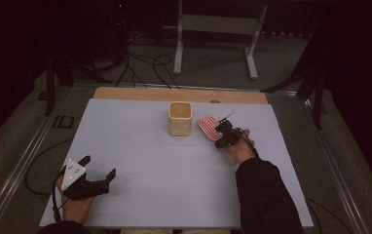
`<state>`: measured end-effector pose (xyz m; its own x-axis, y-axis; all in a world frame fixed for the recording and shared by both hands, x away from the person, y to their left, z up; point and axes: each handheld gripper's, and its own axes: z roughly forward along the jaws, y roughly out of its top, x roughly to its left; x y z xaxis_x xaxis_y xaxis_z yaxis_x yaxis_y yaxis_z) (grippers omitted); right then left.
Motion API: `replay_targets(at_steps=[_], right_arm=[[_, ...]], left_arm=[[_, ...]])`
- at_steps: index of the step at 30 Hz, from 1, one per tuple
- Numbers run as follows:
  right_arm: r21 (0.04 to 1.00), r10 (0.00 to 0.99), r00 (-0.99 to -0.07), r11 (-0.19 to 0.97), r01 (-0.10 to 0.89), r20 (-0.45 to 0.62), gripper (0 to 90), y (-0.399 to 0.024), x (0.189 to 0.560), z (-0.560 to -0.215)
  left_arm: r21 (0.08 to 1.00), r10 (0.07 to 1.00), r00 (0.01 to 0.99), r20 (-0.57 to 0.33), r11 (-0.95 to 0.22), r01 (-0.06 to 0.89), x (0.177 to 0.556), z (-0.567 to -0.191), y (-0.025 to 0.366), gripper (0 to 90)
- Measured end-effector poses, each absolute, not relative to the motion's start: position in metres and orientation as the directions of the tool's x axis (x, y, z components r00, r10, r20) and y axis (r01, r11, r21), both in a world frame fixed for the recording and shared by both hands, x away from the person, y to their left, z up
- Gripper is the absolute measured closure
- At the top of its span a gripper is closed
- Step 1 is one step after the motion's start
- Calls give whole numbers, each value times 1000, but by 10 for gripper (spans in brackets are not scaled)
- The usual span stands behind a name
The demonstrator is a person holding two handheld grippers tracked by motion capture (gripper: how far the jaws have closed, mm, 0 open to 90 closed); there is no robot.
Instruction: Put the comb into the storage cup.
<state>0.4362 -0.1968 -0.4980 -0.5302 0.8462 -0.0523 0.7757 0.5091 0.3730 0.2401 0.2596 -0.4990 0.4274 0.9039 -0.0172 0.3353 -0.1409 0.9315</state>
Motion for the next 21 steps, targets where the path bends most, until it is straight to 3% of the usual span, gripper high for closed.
replay_targets(at_steps=[8,21], right_arm=[[374,848,-530,498,782,-20,676,-198,437,-498],[404,866,-500,451,796,19,694,-205,436,-499]], left_arm=[[932,904,427,-16,-142,335,240,-499,260,0],[931,904,427,-18,-140,336,240,-499,260,1]])
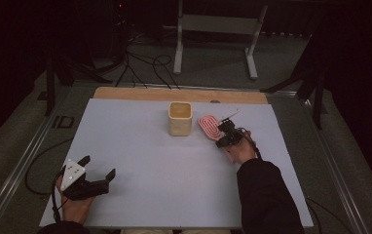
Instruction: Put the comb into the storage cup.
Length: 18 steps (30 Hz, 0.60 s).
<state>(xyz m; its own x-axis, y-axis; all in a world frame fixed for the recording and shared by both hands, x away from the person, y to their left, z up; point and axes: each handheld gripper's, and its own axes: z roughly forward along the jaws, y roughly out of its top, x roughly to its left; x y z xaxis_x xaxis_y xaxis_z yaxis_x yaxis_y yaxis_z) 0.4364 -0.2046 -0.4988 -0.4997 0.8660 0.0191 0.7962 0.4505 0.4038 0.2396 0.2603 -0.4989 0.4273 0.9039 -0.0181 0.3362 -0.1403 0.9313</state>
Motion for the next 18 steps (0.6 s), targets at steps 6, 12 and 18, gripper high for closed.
replay_targets(at_steps=[6,12,18], right_arm=[[441,871,-491,428,789,32,696,-208,432,-500],[482,865,-500,421,769,42,696,-211,424,-494],[528,856,-513,411,743,56,695,-214,414,-486]], left_arm=[[931,904,427,-20,-139,338,240,-499,260,0],[929,904,428,-18,-143,340,240,-500,260,1],[927,903,429,-19,-144,346,240,-500,259,1]])
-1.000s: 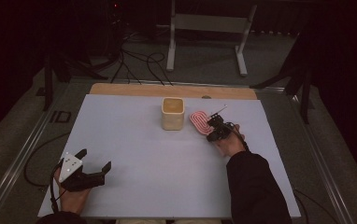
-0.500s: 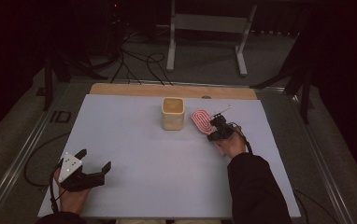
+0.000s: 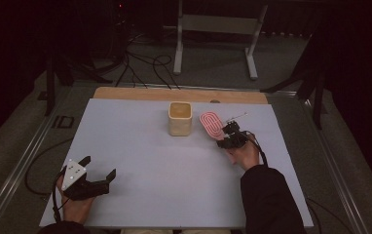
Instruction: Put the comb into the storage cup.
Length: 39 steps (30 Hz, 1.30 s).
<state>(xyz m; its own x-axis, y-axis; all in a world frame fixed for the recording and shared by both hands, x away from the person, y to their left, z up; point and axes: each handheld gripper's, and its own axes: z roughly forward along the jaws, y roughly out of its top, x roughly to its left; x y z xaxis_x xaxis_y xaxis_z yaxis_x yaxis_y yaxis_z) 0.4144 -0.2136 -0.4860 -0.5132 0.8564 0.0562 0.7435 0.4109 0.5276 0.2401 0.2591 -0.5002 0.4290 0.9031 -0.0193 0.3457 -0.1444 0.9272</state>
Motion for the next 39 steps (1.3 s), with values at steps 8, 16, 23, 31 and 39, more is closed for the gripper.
replay_targets(at_steps=[8,16,23,31,39], right_arm=[[595,836,-542,394,701,84,695,-214,396,-477],[656,828,-549,351,668,116,695,-219,379,-469],[694,805,-582,355,627,114,696,-215,364,-458],[727,787,-608,353,589,110,696,-211,350,-447],[750,777,-620,343,566,112,695,-206,337,-447]], left_arm=[[926,905,426,-19,-145,349,240,-500,259,1],[922,907,421,-16,-150,358,240,-501,259,1],[921,907,420,-18,-149,361,240,-501,258,1],[919,906,423,-17,-152,364,240,-500,258,1],[924,904,428,-17,-149,352,238,-497,257,1]])
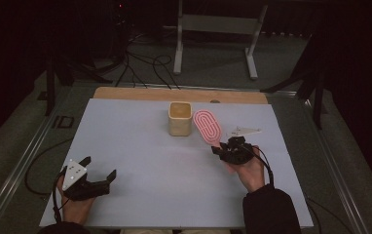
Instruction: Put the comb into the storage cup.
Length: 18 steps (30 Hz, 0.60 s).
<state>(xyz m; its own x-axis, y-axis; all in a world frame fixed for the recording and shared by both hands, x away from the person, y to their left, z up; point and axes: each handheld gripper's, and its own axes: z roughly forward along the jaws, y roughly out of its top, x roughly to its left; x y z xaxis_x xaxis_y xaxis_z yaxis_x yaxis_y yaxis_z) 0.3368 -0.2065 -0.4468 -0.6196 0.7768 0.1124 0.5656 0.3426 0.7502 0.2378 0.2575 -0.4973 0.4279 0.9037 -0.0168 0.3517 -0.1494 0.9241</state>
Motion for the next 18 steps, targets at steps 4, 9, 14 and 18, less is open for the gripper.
replay_targets(at_steps=[4,9,14,18], right_arm=[[762,768,-628,333,556,123,696,-204,336,-449],[773,750,-647,329,542,134,696,-197,334,-451],[785,731,-668,329,525,140,695,-191,333,-451],[795,720,-678,323,514,145,695,-188,332,-449]], left_arm=[[923,904,426,-19,-147,354,237,-497,256,1],[918,902,432,-9,-164,361,237,-496,251,1],[927,900,433,-53,-117,357,236,-489,249,1],[927,900,433,-45,-124,354,237,-482,244,1]])
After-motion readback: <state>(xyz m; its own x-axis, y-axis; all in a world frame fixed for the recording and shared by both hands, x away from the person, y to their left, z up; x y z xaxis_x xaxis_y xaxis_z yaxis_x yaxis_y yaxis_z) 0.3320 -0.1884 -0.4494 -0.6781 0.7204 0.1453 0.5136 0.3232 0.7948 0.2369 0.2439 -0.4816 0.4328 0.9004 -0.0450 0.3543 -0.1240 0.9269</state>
